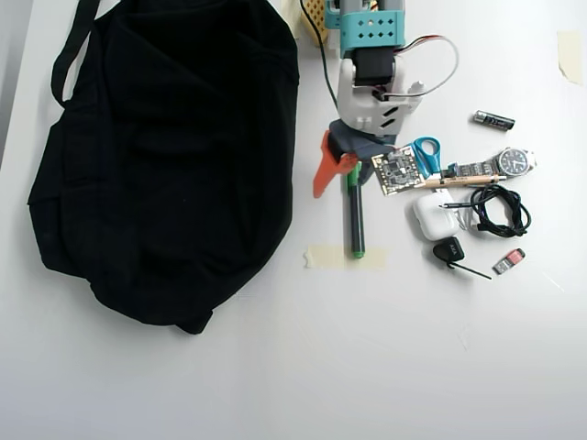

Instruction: Put the whiteboard marker into the black bag

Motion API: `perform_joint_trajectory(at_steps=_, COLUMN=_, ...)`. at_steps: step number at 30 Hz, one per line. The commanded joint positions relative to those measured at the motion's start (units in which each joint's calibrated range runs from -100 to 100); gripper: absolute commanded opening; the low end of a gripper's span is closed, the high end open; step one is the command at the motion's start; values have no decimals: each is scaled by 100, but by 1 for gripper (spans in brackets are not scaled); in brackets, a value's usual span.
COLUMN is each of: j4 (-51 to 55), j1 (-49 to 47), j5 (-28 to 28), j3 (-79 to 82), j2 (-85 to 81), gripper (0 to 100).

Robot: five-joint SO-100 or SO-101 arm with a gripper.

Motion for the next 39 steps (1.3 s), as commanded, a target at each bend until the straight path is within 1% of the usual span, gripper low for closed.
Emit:
perform_joint_trajectory(at_steps=1, j4=-4, j1=-402, j5=-311, j3=-385, j2=-140, gripper=30)
perform_joint_trajectory(at_steps=5, j4=-13, j1=-858, j5=-704, j3=-277, j2=-32, gripper=30)
perform_joint_trajectory(at_steps=7, j4=-4, j1=-955, j5=-793, j3=-160, j2=-32, gripper=30)
perform_joint_trajectory(at_steps=16, j4=-82, j1=-993, j5=-799, j3=388, j2=-32, gripper=31)
perform_joint_trajectory(at_steps=24, j4=-99, j1=-836, j5=-799, j3=451, j2=117, gripper=31)
perform_joint_trajectory(at_steps=35, j4=-659, j1=-477, j5=-772, j3=460, j2=333, gripper=31)
perform_joint_trajectory(at_steps=39, j4=-693, j1=-417, j5=-751, j3=469, j2=632, gripper=31)
